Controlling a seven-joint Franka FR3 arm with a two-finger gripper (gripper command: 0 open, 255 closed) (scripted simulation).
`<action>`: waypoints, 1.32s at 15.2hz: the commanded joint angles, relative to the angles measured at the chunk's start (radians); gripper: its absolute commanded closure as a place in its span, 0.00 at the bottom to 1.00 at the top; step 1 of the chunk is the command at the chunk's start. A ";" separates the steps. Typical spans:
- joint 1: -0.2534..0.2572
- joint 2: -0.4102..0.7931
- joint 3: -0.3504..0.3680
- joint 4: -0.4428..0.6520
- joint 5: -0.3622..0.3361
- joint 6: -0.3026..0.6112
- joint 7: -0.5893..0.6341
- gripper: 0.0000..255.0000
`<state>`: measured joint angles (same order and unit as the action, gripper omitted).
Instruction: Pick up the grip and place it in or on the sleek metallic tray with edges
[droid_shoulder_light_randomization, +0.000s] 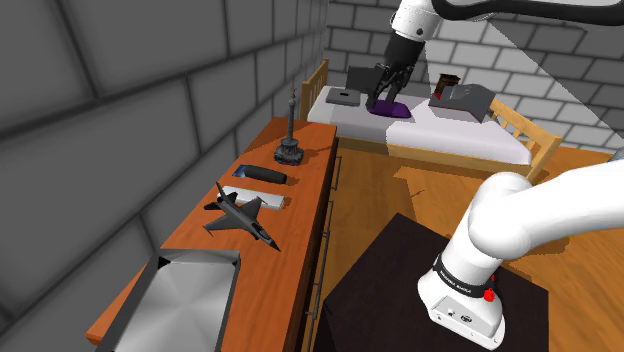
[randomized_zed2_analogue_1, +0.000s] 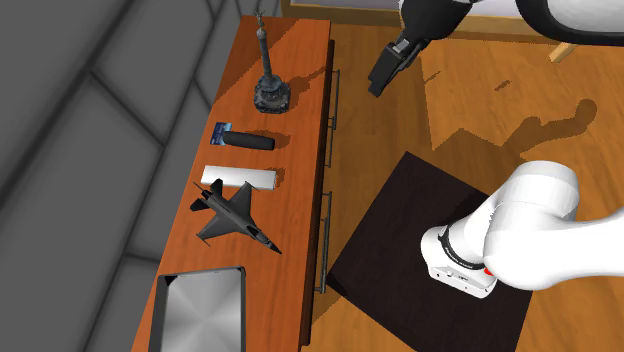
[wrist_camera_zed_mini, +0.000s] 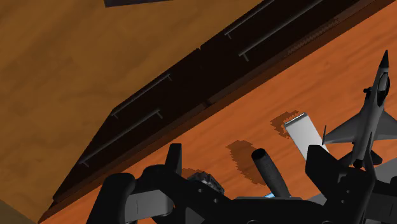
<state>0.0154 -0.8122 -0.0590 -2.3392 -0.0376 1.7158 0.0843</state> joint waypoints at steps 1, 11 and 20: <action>0.000 0.000 0.000 0.000 0.000 0.000 0.000 0.00; 0.065 0.339 -0.030 0.046 0.022 0.250 -0.114 0.00; 0.116 0.675 -0.037 0.190 0.069 0.401 -0.228 0.00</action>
<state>0.1277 -0.1713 -0.0943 -2.1605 0.0253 2.0981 -0.1270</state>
